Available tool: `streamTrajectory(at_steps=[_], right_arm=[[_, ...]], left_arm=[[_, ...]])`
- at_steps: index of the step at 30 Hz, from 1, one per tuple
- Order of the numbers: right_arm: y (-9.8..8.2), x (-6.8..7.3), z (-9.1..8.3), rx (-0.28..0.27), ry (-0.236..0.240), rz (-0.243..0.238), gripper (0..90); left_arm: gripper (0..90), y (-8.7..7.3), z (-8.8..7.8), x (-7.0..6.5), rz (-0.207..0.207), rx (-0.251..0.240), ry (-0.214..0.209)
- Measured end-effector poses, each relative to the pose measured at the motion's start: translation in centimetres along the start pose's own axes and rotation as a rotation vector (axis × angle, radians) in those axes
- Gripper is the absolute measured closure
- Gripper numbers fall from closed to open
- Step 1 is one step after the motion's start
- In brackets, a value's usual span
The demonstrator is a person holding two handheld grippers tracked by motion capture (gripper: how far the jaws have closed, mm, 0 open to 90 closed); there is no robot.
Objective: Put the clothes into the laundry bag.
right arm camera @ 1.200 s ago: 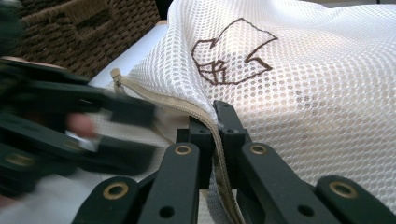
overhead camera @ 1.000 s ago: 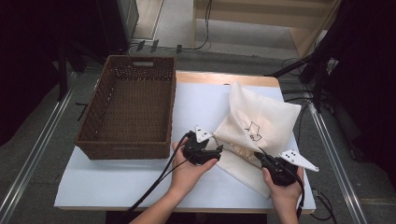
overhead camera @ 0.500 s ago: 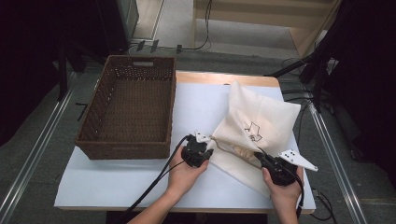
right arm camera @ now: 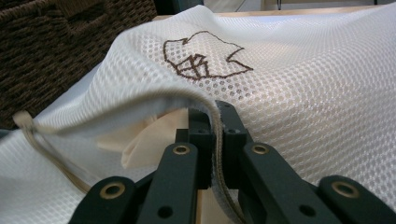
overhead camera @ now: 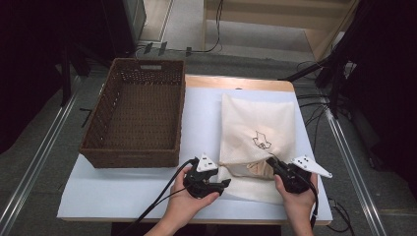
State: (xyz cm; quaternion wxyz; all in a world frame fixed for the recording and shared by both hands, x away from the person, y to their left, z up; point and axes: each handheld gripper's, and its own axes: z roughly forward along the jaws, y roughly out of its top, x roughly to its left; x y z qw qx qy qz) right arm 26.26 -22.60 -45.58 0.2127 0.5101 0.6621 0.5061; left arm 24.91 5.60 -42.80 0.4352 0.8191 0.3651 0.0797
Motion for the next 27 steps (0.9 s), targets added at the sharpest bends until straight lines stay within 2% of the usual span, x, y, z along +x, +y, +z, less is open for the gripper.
streamTrajectory(at_steps=[3,4,5,6,7,8,10,11,12,13,15,16,17,18,20,22,24,26,27], right_arm=[[0.1,-0.3,-0.1,-0.006,0.008,0.025,83.5],[0.2,-0.3,-0.1,-0.009,0.009,0.016,83.3],[0.2,-0.2,-0.2,-0.007,0.01,0.012,83.4],[0.3,-0.1,-0.2,-0.006,0.006,-0.001,84.0],[0.3,0.0,-0.3,-0.005,0.005,-0.008,85.8],[0.3,0.0,-0.3,-0.005,0.008,-0.007,87.0],[0.4,0.0,-0.3,-0.01,0.014,-0.005,87.6],[0.5,0.0,-0.3,-0.012,0.018,-0.001,87.7],[0.5,0.0,-0.3,-0.015,0.021,0.004,87.8],[0.6,0.1,-0.4,-0.018,0.028,0.006,87.9],[0.7,0.2,-0.5,-0.023,0.031,0.002,88.1],[0.8,0.2,-0.5,-0.028,0.032,0.0,88.1],[0.8,0.2,-0.6,-0.029,0.036,0.001,88.2],[0.8,0.2,-0.7,-0.028,0.037,0.003,88.3],[0.7,0.1,-0.6,-0.026,0.037,0.003,88.4],[0.5,0.1,-0.5,-0.019,0.041,0.005,88.4],[0.2,0.2,-0.5,-0.009,0.041,0.005,88.4],[0.1,0.3,-0.4,0.001,0.047,0.001,88.5],[0.0,0.4,-0.4,0.008,0.048,-0.008,88.6]], left_arm=[[46.7,1.3,-0.3,-2.0,0.069,-0.089,0.04],[46.6,1.7,-0.3,-2.6,0.089,-0.113,0.059],[46.5,2.2,-0.4,-3.0,0.096,-0.125,0.056],[47.1,2.7,-0.3,-3.2,0.078,-0.136,0.029],[53.2,3.1,0.1,-3.3,0.056,-0.122,-0.018],[60.4,3.4,1.0,-3.5,0.051,-0.067,-0.049],[64.0,3.3,4.1,-4.1,0.102,0.088,-0.065],[63.9,3.1,5.9,-4.4,0.115,0.136,-0.073],[61.8,3.0,7.6,-4.4,0.116,0.159,-0.075],[57.9,3.1,9.0,-4.3,0.105,0.169,-0.046],[57.2,3.5,11.1,-4.0,0.043,0.151,-0.002],[57.2,3.7,11.9,-3.9,0.03,0.146,0.014],[57.3,3.8,12.6,-4.0,0.017,0.138,0.052],[58.7,3.9,13.1,-4.0,0.0,0.138,0.056],[63.8,4.0,14.0,-4.2,0.004,0.12,0.079],[70.9,4.4,14.4,-3.6,-0.039,0.102,0.085],[79.9,4.7,14.8,-2.9,-0.063,0.066,0.124],[84.5,4.8,14.9,-2.3,-0.107,0.014,0.218],[85.3,4.8,15.0,-2.1,-0.137,-0.027,0.293]])
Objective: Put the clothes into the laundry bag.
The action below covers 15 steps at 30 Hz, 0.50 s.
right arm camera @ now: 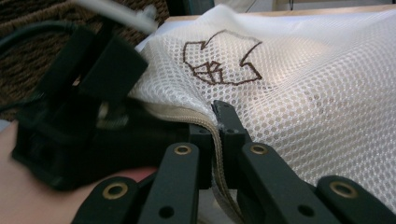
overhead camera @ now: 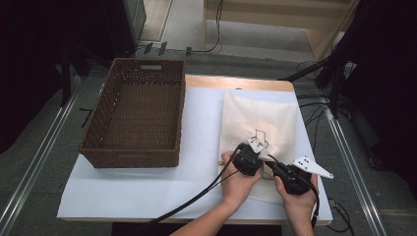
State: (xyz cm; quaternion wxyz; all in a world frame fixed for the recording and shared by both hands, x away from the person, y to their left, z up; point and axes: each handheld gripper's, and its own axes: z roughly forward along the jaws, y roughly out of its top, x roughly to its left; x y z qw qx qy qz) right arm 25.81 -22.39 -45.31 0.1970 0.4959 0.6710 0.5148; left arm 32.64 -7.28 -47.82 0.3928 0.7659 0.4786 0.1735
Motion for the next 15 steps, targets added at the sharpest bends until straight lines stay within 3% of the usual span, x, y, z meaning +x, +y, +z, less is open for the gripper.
streamTrajectory(at_steps=[1,3,4,6,9,10,12,15], right_arm=[[-0.1,0.2,0.1,0.013,-0.001,-0.007,88.6],[-0.4,0.4,0.5,0.033,-0.013,-0.027,88.5],[-0.5,0.4,0.7,0.046,-0.03,-0.037,88.3],[-0.8,0.0,1.0,0.057,-0.03,-0.027,86.7],[-0.9,-0.6,0.5,0.039,-0.012,-0.01,80.7],[-0.8,-0.8,0.2,0.022,-0.001,-0.005,80.0],[-0.5,-1.1,-0.2,-0.005,-0.003,0.015,79.8],[0.0,-1.3,-0.8,-0.024,-0.02,0.02,81.9]], left_arm=[[85.3,0.0,0.1,0.2,-0.024,-0.007,0.008],[83.2,0.3,0.3,0.6,-0.069,0.031,-0.051],[77.8,0.3,0.2,0.7,-0.08,0.052,-0.096],[64.6,0.1,-0.8,0.8,-0.034,0.094,-0.155],[57.2,-0.6,-3.4,1.3,0.004,0.076,-0.251],[55.3,-0.9,-4.3,1.2,0.012,0.064,-0.266],[53.9,-1.4,-5.5,0.7,0.093,0.046,-0.254],[52.2,-2.0,-7.1,0.4,0.151,0.021,-0.266]])
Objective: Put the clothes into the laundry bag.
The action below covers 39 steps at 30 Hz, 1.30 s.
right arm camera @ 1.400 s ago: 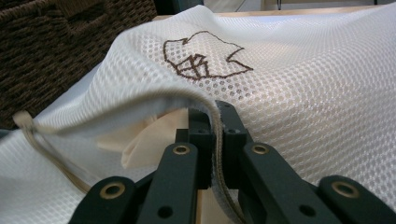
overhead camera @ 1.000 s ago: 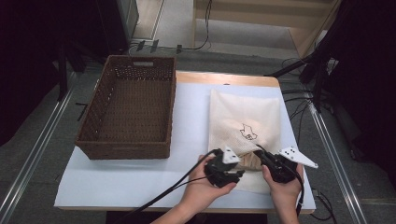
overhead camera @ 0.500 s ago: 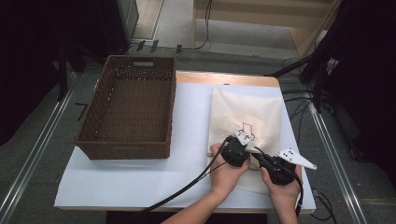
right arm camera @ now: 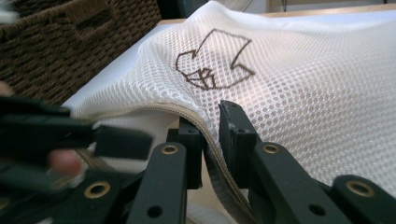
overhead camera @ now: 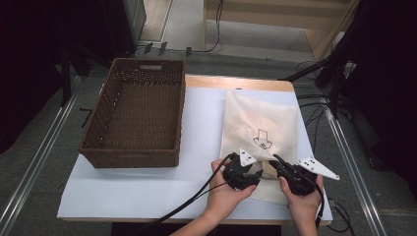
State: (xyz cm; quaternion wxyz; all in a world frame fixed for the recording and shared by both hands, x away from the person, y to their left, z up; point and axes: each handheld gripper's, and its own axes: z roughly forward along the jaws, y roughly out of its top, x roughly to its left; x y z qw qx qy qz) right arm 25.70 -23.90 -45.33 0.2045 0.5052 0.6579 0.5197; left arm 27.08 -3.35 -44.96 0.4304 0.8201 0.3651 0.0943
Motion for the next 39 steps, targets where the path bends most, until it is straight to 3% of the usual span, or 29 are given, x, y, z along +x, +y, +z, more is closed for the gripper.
streamTrajectory(at_steps=[2,7,10,12,15,17,19,22,25,26,28,29,31,36,39], right_arm=[[0.0,0.1,-0.3,0.002,-0.009,-0.013,84.5],[-0.5,0.1,-0.5,0.041,-0.012,-0.055,85.8],[-1.1,0.0,-0.3,0.068,-0.009,-0.054,84.6],[-1.4,0.1,-0.3,0.087,0.004,-0.057,82.1],[-2.1,0.1,0.0,0.158,0.047,-0.071,75.1],[-2.5,-0.1,-0.2,0.163,0.073,-0.068,68.6],[-2.6,-0.3,-1.1,0.124,0.11,-0.058,60.1],[-2.3,-0.6,-3.2,0.072,0.136,-0.052,52.5],[-2.1,-1.9,-5.7,-0.007,0.131,-0.001,51.7],[-2.0,-2.4,-6.3,-0.033,0.095,0.03,52.1],[-1.8,-3.8,-6.5,-0.066,-0.021,0.097,51.8],[-2.0,-4.3,-6.3,-0.051,-0.079,0.126,51.8],[-2.6,-5.2,-5.1,0.01,-0.175,0.132,51.7],[-3.8,-5.7,-2.4,0.196,-0.243,0.135,52.9],[-3.5,-5.3,-2.1,0.224,-0.299,0.074,69.0]], left_arm=[[51.1,-0.3,-1.1,0.1,0.023,-0.016,0.005],[51.6,-0.6,-4.3,2.5,0.004,-0.073,0.034],[57.1,-0.6,-5.9,4.2,-0.021,-0.111,0.044],[64.0,-0.9,-6.5,5.3,-0.034,-0.119,0.075],[65.2,-1.5,-5.9,6.6,-0.067,-0.075,0.117],[61.4,-1.9,-5.0,7.0,-0.069,-0.041,0.134],[58.6,-2.3,-4.0,7.4,-0.066,0.002,0.133],[58.2,-2.9,-2.9,8.1,-0.074,0.055,0.177],[57.7,-3.6,-2.6,8.9,-0.125,0.044,0.156],[57.8,-3.7,-2.7,8.8,-0.122,0.046,0.157],[58.2,-3.6,-2.7,8.8,-0.126,0.046,0.149],[59.2,-3.7,-2.7,8.8,-0.136,0.043,0.142],[59.2,-3.7,-2.8,8.9,-0.152,0.029,0.115],[63.8,-3.8,-2.9,8.4,-0.101,0.038,0.069],[79.5,-3.8,-3.0,8.5,-0.072,0.064,0.076]])
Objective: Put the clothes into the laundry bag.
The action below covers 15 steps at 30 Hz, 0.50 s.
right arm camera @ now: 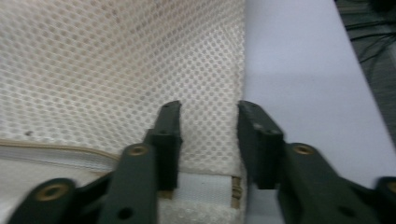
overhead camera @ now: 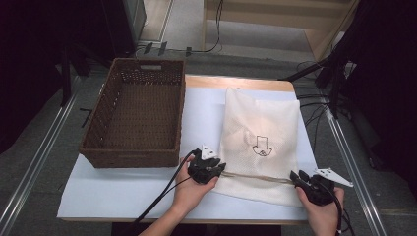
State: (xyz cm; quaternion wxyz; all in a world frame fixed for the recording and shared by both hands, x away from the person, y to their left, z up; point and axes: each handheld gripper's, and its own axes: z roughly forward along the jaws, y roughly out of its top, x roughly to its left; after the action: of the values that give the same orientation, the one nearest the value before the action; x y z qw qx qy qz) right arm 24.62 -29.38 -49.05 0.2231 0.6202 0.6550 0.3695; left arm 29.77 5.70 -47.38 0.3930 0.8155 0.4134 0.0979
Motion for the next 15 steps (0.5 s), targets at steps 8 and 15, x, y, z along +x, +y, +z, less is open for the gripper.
streamTrajectory(at_steps=[8,15], right_arm=[[0.5,0.1,0.6,0.009,-0.075,-0.061,88.4],[0.2,-0.6,-1.2,-0.154,0.018,-0.027,74.6]], left_arm=[[90.0,-0.8,-0.8,-0.2,0.029,-0.029,0.045],[74.7,-1.7,-2.8,0.1,0.019,-0.145,0.034]])
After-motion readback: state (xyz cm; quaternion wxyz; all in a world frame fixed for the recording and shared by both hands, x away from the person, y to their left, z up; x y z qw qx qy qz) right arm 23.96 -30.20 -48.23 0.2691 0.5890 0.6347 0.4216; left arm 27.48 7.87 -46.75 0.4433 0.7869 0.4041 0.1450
